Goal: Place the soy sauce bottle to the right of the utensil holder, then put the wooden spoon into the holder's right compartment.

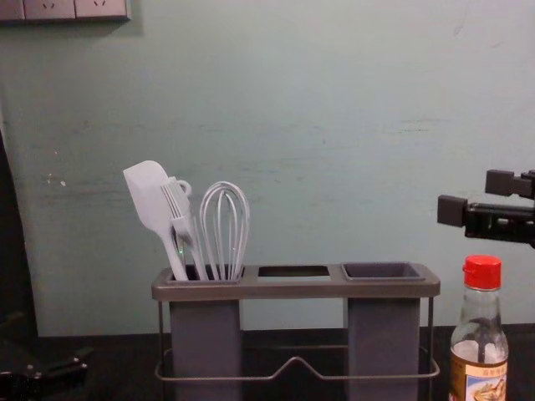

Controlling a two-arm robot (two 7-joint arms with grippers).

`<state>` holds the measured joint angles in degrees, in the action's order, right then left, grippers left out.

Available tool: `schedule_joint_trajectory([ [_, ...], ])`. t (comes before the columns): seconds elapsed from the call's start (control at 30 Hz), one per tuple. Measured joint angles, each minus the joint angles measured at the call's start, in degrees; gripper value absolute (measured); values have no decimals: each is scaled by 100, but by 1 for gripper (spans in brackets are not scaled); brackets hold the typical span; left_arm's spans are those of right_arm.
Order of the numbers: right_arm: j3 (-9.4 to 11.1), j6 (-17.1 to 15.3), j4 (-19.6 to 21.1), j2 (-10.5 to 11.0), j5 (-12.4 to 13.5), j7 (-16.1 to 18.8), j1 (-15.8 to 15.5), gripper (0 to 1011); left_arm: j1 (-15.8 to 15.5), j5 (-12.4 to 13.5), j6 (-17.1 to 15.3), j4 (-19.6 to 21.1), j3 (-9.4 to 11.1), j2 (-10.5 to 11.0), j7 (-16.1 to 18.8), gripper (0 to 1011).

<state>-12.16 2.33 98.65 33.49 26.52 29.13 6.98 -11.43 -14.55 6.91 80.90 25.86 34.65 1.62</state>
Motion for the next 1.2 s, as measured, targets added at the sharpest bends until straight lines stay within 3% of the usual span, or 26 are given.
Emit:
schedule_joint_trajectory([
  [0.27, -157, -173, 389, 271, 104, 137, -269, 1000, 0, 0, 0, 0, 0, 0, 0, 1012],
  [0.53, -497, -724, 551, 325, 29, -64, -374, 1002, 0, 0, 0, 0, 0, 0, 0, 1011],
  [0.63, -693, -1357, 633, 348, 54, -171, -282, 1002, 0, 0, 0, 0, 0, 0, 0, 1011],
  [0.67, -838, -1776, 678, 376, 45, -243, -174, 1000, 0, 0, 0, 0, 0, 0, 0, 1011],
  [0.77, -1113, -2465, 726, 388, -24, -365, 52, 1000, 0, 0, 0, 0, 0, 0, 0, 1011],
  [0.87, -1313, -2867, 729, 375, -129, -454, 209, 1002, 0, 0, 0, 0, 0, 0, 0, 1012],
  [0.93, -1590, -3379, 696, 304, -308, -554, 434, 1000, 0, 0, 0, 0, 0, 0, 0, 1010],
  [0.97, -1590, -3379, 696, 304, -308, -554, 434, 1002, 0, 0, 0, 0, 0, 0, 0, 1011],
  [1.2, -2050, -4387, 442, 41, -698, -646, 945, 1002, 0, 0, 0, 0, 0, 0, 0, 1012],
])
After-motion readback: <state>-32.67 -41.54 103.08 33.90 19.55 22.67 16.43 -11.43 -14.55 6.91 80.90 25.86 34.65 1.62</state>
